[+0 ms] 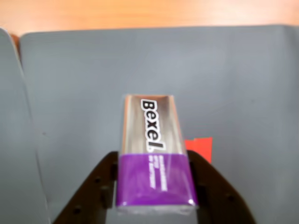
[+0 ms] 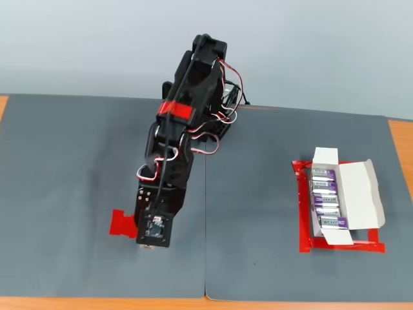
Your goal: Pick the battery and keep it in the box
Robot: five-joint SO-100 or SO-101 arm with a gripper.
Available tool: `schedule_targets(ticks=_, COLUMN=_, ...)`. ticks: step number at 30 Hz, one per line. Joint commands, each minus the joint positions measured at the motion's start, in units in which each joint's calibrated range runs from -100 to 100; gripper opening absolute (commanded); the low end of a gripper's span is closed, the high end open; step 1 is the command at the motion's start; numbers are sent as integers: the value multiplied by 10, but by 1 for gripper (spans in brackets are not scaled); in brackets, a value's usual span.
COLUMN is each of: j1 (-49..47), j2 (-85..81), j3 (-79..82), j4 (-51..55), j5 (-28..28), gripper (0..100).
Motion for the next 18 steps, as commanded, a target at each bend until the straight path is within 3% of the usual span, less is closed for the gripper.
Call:
schedule_targets(ticks=1, j1=-25, j2=-61, j3=-6, j4=1, j5=-1, gripper=11)
schedule_targets(ticks=18, j1=-216, j2=-189, j3=-12, j4=1, j5=-11, gripper=11)
